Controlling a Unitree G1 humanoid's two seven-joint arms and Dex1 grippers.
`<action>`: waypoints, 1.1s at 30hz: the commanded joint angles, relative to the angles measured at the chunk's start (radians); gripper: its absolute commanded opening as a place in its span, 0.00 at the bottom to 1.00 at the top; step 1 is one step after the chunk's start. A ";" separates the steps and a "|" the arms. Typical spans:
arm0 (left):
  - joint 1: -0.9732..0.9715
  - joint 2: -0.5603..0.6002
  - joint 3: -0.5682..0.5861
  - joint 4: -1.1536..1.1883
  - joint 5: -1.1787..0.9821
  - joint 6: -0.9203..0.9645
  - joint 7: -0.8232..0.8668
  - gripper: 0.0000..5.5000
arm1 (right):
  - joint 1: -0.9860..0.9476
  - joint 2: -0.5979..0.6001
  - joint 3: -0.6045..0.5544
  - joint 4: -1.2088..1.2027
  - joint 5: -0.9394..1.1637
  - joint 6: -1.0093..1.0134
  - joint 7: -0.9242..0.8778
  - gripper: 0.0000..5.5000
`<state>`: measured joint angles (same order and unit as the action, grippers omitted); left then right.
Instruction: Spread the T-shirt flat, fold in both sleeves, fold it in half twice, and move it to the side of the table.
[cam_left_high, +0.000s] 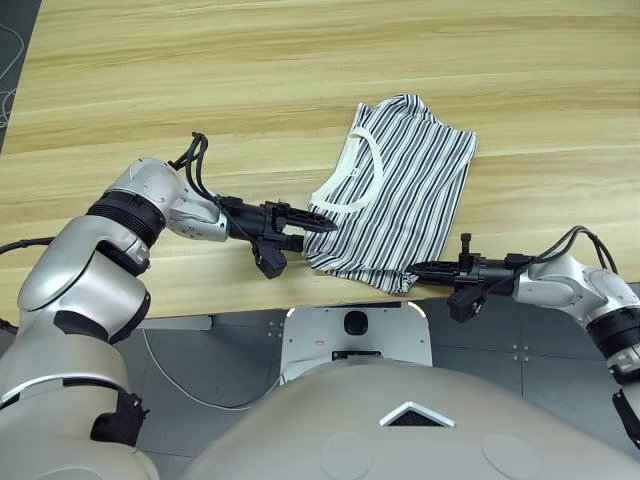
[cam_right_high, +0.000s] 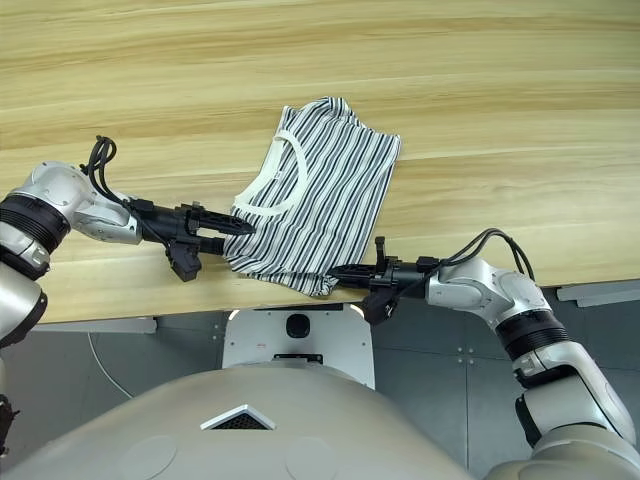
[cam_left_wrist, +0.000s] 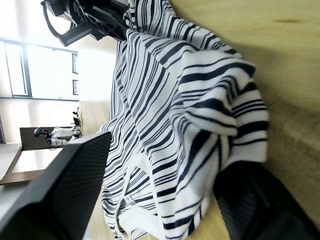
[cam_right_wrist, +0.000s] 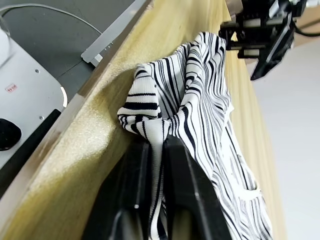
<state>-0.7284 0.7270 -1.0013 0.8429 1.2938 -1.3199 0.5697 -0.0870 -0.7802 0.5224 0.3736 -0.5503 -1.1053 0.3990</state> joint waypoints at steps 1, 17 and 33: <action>0.049 -0.014 -0.099 0.048 0.084 0.015 -0.089 0.45 | 0.014 -0.002 0.016 0.013 0.027 0.055 0.059 0.02; 0.046 -0.036 -0.083 0.237 -0.183 -0.137 -0.325 0.03 | 0.014 -0.011 0.007 -0.062 0.327 0.123 0.166 0.02; 0.085 0.224 -0.373 -0.458 -1.854 0.355 -1.345 0.02 | 0.010 -0.076 -0.049 -0.295 0.999 0.720 0.824 0.02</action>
<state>-0.6731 0.8590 -1.4405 0.5600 -0.2123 -1.2237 -0.5064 -0.0926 -0.8466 0.5068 0.0897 0.4081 -0.4591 1.1537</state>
